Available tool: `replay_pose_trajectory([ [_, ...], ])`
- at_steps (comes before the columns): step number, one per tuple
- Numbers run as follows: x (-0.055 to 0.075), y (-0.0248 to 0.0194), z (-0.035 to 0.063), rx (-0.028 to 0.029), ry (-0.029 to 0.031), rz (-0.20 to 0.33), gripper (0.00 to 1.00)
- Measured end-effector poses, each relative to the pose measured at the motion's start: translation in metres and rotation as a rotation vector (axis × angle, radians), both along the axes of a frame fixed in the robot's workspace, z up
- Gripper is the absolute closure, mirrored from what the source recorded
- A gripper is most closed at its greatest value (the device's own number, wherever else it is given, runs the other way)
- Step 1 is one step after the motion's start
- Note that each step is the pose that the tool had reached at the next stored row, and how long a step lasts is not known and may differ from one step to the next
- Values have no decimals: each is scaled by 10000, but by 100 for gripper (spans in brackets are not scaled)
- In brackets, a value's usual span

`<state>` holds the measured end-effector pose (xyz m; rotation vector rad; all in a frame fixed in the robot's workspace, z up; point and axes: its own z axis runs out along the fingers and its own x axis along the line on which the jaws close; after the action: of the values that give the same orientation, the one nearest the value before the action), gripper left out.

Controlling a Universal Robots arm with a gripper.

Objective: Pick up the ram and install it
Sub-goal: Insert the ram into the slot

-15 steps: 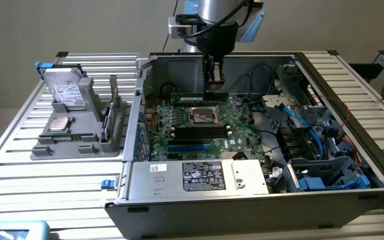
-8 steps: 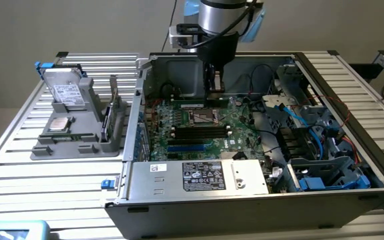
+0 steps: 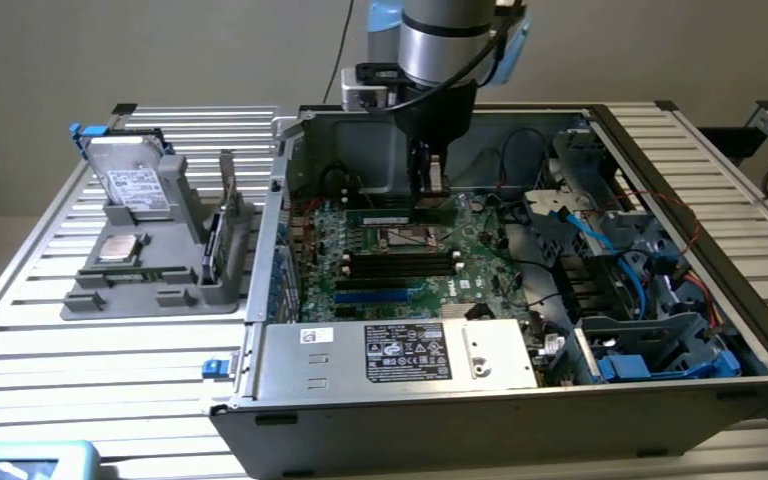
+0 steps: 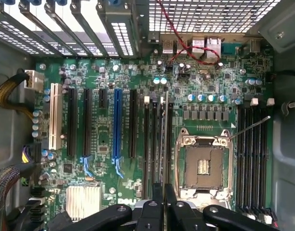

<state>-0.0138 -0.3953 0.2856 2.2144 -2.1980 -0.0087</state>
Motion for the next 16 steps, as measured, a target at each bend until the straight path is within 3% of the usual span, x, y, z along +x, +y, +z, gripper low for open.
replay_pose_trajectory([
  [8,35,0,-138,-44,-1,4,87],
  [16,41,-26,-210,-191,-28,5,87],
])
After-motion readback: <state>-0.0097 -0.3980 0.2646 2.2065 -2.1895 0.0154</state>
